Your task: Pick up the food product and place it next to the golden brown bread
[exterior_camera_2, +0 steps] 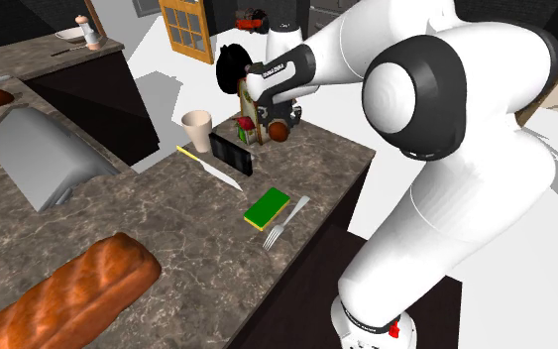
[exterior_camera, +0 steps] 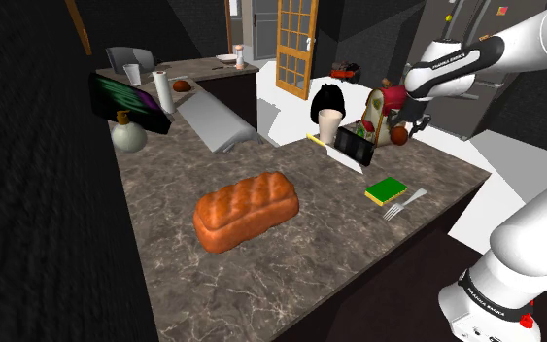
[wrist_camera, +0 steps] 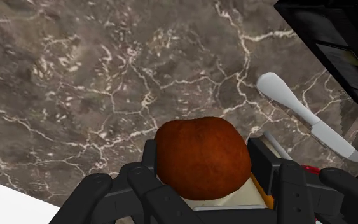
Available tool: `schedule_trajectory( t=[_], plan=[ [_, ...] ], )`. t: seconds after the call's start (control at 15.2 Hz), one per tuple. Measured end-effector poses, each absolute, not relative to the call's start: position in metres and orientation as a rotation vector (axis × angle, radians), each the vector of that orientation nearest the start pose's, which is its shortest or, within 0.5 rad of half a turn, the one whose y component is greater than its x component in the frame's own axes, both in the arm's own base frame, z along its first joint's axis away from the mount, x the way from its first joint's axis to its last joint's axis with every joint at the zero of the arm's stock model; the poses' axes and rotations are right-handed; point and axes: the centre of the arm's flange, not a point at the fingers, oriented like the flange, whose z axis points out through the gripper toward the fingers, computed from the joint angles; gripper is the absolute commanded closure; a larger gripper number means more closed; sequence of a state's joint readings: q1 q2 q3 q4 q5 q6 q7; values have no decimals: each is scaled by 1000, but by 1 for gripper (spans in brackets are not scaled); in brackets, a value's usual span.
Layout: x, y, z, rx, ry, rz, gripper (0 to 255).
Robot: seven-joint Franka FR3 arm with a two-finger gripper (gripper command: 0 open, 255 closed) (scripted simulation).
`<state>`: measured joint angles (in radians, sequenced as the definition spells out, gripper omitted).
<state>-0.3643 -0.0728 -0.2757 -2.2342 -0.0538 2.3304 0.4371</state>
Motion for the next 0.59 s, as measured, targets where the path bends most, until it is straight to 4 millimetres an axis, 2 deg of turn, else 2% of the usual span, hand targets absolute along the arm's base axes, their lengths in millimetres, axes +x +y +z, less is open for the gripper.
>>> schedule_trajectory(
  t=[0.59],
  plan=[
    [423,-317,463,-2747,1581,-260,255]
  ],
)
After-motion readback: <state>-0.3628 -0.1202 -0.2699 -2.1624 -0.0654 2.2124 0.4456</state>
